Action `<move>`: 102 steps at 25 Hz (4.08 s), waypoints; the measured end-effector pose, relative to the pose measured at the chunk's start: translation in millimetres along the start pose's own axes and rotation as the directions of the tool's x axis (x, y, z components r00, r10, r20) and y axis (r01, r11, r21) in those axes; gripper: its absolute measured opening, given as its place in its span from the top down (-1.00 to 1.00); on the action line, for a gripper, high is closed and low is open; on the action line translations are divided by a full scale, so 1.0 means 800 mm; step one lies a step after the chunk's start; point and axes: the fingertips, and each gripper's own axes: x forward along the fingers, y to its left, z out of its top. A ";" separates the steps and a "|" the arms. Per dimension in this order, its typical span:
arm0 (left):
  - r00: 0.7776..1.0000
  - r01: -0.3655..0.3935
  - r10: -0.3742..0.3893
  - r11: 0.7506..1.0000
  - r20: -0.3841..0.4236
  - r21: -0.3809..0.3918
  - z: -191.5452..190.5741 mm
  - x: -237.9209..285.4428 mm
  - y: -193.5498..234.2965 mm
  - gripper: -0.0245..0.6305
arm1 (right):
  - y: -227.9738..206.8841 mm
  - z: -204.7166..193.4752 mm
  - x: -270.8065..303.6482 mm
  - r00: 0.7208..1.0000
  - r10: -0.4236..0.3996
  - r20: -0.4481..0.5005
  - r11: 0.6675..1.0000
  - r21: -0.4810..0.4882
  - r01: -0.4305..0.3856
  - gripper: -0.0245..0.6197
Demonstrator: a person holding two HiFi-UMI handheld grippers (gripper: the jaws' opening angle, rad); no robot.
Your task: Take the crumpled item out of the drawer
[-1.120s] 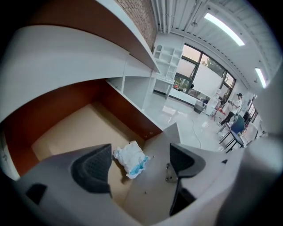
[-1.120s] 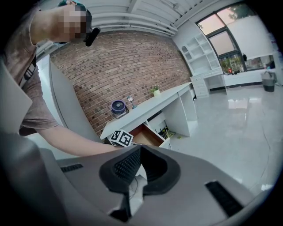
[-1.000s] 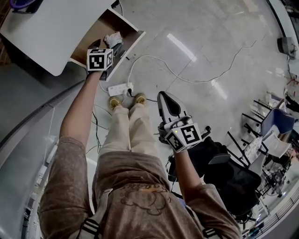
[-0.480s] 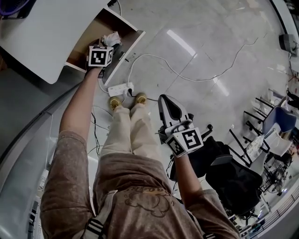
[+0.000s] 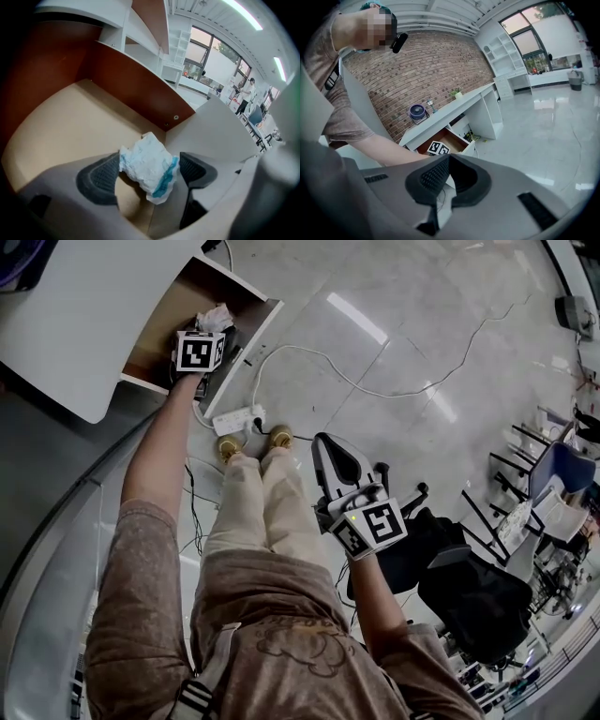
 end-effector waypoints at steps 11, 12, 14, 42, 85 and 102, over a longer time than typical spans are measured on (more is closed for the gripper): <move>0.995 -0.098 0.098 0.995 0.007 -0.028 -0.009 -0.001 0.016 0.22 | 0.002 -0.007 0.001 1.000 -0.017 0.002 0.999 0.035 0.016 0.93; 0.995 -0.101 0.101 0.994 0.009 -0.033 -0.009 -0.001 0.017 0.22 | 0.001 -0.009 0.001 1.000 -0.017 -0.002 0.999 0.029 0.018 0.93; 0.995 -0.097 0.098 0.994 0.009 -0.047 -0.012 -0.001 0.018 0.24 | -0.001 -0.013 0.000 1.000 -0.020 -0.007 1.000 0.018 0.020 0.93; 0.989 -0.070 0.073 0.997 0.132 -0.029 0.072 -0.151 -0.027 0.66 | 0.041 0.072 -0.039 0.997 0.017 0.071 0.997 -0.076 -0.011 0.93; 0.763 0.153 -0.137 0.988 0.632 0.030 0.228 -0.660 -0.166 0.65 | 0.219 0.241 -0.173 0.922 0.320 0.217 0.903 -0.363 -0.228 0.93; 0.753 0.206 -0.164 0.978 0.637 0.007 0.179 -0.648 -0.212 0.65 | 0.200 0.206 -0.208 0.936 0.308 0.171 0.898 -0.378 -0.226 0.93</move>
